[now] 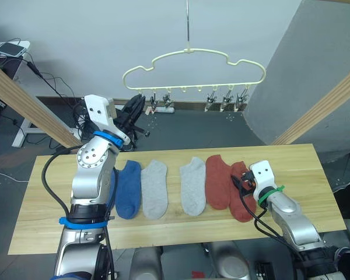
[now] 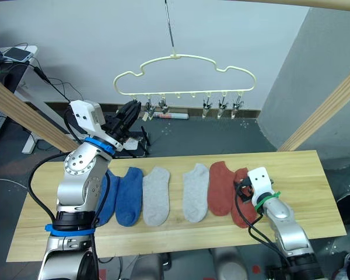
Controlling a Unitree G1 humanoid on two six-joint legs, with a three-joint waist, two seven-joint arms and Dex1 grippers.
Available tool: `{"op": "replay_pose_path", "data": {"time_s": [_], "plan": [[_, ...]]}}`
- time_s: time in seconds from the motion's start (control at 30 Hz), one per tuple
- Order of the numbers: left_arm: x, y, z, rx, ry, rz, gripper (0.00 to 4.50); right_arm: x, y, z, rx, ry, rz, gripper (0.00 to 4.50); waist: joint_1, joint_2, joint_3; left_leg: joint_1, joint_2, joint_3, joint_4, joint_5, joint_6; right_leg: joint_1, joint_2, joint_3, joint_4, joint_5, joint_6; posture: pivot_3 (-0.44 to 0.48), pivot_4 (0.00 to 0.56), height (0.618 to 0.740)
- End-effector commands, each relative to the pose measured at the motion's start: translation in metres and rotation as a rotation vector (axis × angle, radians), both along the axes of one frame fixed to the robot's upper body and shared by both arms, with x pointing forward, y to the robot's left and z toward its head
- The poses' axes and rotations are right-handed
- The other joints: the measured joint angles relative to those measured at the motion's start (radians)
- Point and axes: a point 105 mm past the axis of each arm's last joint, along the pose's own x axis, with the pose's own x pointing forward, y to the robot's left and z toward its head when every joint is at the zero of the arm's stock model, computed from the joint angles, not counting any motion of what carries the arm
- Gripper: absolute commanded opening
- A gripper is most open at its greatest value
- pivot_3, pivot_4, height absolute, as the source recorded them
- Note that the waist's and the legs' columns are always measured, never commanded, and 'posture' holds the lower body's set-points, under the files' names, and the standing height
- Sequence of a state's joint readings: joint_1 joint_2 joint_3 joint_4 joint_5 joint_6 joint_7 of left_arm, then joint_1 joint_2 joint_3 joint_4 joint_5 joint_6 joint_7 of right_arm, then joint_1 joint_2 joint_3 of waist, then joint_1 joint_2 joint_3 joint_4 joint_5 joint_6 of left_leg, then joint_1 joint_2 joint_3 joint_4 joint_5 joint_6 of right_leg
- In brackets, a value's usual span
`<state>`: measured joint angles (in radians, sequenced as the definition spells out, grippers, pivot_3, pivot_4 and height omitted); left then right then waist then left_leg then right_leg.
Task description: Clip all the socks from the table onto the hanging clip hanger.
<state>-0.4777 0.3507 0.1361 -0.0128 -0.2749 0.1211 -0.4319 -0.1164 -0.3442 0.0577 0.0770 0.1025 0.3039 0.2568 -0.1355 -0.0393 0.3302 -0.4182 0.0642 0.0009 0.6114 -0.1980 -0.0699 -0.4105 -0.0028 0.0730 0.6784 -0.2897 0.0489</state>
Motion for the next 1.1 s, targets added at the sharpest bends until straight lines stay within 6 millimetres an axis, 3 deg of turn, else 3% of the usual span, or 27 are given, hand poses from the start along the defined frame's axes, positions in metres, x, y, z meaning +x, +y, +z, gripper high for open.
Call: {"op": "replay_pose_path", "data": {"time_s": [0.03, 0.2, 0.3, 0.47, 0.53, 0.6, 0.7, 0.8, 0.97, 1.1], "plan": [[-0.007, 0.003, 0.009, 0.009, -0.034, -0.006, 0.00, -0.002, -0.013, -0.011, 0.076, 0.056, -0.087, 4.50, 0.000, 0.000, 0.000, 0.000, 0.000, 0.000, 0.000, 0.000, 0.000, 0.000, 0.000, 0.000, 0.000, 0.000, 0.000, -0.206, 0.371, 0.732], [-0.009, 0.005, 0.008, 0.014, -0.028, -0.006, 0.00, -0.006, -0.012, -0.018, 0.105, 0.092, -0.087, 2.94, 0.004, 0.000, 0.000, 0.000, 0.000, 0.000, 0.000, 0.000, 0.000, 0.000, 0.000, 0.000, 0.000, 0.000, 0.000, -0.200, 0.371, 0.732], [-0.010, 0.005, 0.007, 0.009, -0.017, -0.011, 0.00, -0.007, -0.008, -0.019, 0.109, 0.100, -0.076, 1.79, 0.004, 0.000, 0.000, 0.000, 0.000, 0.000, 0.000, 0.000, 0.000, 0.000, 0.000, 0.000, 0.000, 0.000, 0.000, -0.202, 0.371, 0.732], [-0.013, 0.001, 0.006, -0.009, 0.021, -0.073, 0.00, -0.006, -0.003, -0.006, 0.042, 0.033, -0.013, 0.03, 0.004, 0.000, 0.000, 0.000, 0.000, 0.000, 0.000, 0.000, 0.000, 0.000, 0.000, 0.000, 0.000, 0.000, 0.000, -0.208, 0.371, 0.732], [-0.015, 0.000, 0.007, -0.009, 0.034, -0.099, 0.00, -0.005, 0.000, 0.006, -0.005, -0.019, 0.034, 0.03, 0.004, 0.000, 0.000, 0.000, 0.000, 0.000, 0.000, 0.000, 0.000, 0.000, 0.000, 0.000, 0.000, 0.000, 0.000, -0.209, 0.372, 0.732], [-0.017, -0.001, 0.008, -0.014, 0.052, -0.128, 0.00, -0.003, 0.010, 0.034, -0.100, -0.136, 0.139, 0.03, 0.003, 0.002, 0.002, 0.000, 0.000, 0.000, 0.000, 0.000, 0.000, 0.000, 0.000, 0.000, 0.000, 0.000, 0.000, -0.210, 0.373, 0.732], [-0.021, -0.003, 0.011, -0.019, 0.080, -0.177, 0.00, -0.008, 0.052, 0.082, -0.313, -0.380, 0.431, 0.03, -0.005, 0.003, 0.009, 0.000, 0.000, 0.002, 0.000, 0.000, 0.000, -0.001, 0.000, 0.002, 0.000, 0.000, 0.001, -0.217, 0.377, 0.732], [-0.024, -0.007, 0.014, -0.019, 0.099, -0.214, 0.00, -0.014, 0.092, 0.105, -0.436, -0.567, 0.629, 0.03, -0.009, 0.002, 0.014, 0.001, 0.001, 0.001, -0.001, 0.001, -0.002, -0.002, 0.002, 0.002, 0.001, 0.000, 0.001, -0.220, 0.375, 0.732], [-0.025, -0.012, 0.019, -0.050, 0.128, -0.251, 0.00, -0.011, 0.144, 0.118, -0.508, -0.779, 0.775, 0.03, -0.002, 0.000, 0.018, 0.000, 0.001, 0.000, -0.001, 0.001, -0.003, -0.003, 0.002, 0.001, 0.000, 0.000, 0.001, -0.217, 0.370, 0.732], [-0.026, -0.014, 0.022, -0.082, 0.156, -0.272, 0.00, -0.003, 0.170, 0.122, -0.507, -0.866, 0.796, 0.03, 0.005, -0.001, 0.019, -0.003, -0.001, 0.001, 0.000, 0.003, -0.005, -0.004, -0.002, 0.000, 0.000, 0.003, -0.003, -0.217, 0.366, 0.732]]}}
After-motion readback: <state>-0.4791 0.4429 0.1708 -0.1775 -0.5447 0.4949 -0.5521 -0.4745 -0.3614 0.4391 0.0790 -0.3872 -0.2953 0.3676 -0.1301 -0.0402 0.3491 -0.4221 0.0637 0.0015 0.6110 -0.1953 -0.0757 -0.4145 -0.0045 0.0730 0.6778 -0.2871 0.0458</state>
